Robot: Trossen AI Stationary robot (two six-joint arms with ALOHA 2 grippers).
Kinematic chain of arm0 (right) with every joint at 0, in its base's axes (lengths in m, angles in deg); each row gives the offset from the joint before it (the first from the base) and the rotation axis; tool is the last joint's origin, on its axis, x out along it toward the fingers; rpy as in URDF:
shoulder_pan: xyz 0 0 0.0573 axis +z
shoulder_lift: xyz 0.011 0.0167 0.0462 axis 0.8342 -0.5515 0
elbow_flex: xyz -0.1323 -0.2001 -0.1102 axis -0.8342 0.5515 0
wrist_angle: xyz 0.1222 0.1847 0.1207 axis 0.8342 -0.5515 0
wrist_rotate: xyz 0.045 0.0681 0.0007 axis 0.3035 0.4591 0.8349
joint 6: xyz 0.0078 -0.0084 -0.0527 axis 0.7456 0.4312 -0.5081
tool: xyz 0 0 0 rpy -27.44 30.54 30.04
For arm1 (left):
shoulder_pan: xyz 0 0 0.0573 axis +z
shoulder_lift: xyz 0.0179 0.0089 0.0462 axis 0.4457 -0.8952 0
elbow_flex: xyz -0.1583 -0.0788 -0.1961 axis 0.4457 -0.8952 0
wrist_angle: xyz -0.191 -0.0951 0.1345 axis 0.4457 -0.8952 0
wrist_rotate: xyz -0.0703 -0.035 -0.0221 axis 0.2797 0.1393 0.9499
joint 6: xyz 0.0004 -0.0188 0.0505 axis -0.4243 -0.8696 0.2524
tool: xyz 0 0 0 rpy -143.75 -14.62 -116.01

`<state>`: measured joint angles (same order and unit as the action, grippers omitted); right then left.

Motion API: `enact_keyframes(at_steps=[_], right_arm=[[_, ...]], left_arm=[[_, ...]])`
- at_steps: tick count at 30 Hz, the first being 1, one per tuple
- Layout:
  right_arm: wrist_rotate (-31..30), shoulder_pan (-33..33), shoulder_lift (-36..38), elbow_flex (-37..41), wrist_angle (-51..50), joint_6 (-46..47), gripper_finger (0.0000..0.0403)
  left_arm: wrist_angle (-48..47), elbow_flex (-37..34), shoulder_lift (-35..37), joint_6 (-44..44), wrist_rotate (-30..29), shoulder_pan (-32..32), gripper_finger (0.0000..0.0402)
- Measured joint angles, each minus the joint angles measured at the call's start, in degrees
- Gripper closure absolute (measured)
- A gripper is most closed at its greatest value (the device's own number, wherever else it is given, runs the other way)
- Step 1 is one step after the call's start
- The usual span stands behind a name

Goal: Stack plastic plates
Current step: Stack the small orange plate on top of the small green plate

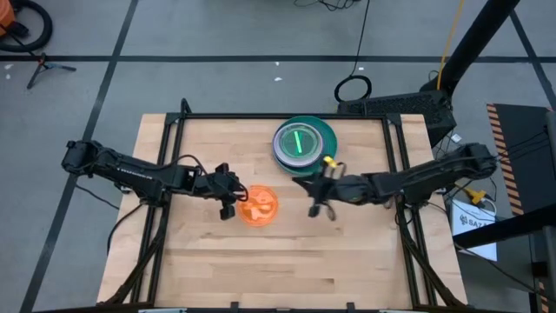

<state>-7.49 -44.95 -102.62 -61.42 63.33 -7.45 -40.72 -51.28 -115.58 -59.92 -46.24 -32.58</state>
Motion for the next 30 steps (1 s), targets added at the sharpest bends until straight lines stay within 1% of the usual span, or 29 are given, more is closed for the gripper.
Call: enact_keyframes(at_steps=[3,10,12,17,20,26,28,30], right_arm=[[0.1,0.9,6.4,5.6,1.0,0.5,0.0402],[0.2,0.9,19.5,19.2,9.3,3.3,0.0402],[0.2,0.9,22.1,21.7,11.8,3.3,0.0402],[0.1,0.9,26.5,24.2,11.6,3.4,0.0403],[0.1,0.9,27.2,24.2,11.3,3.5,0.0403],[0.1,0.9,27.3,24.3,11.2,3.0,0.0403],[0.1,0.9,27.3,24.3,11.2,2.7,0.0403],[0.1,0.9,27.3,24.3,11.2,2.3,0.0403]], left_arm=[[0.0,0.0,0.0,-0.6,-0.2,-0.4,0.0302],[3.8,0.0,0.0,-0.8,-2.3,-0.4,0.0302],[4.0,0.0,0.0,-0.4,-2.9,-0.3,0.0302],[4.1,-0.1,-1.9,-0.6,-4.1,0.2,0.0296],[4.0,0.0,-4.1,-1.2,-4.5,0.4,0.0272],[4.1,0.0,-8.3,-2.5,-5.9,1.1,0.0196],[4.1,0.0,-9.8,-2.3,-6.0,1.9,0.0180],[4.2,0.0,-11.6,-2.0,-6.0,2.7,0.0174]])
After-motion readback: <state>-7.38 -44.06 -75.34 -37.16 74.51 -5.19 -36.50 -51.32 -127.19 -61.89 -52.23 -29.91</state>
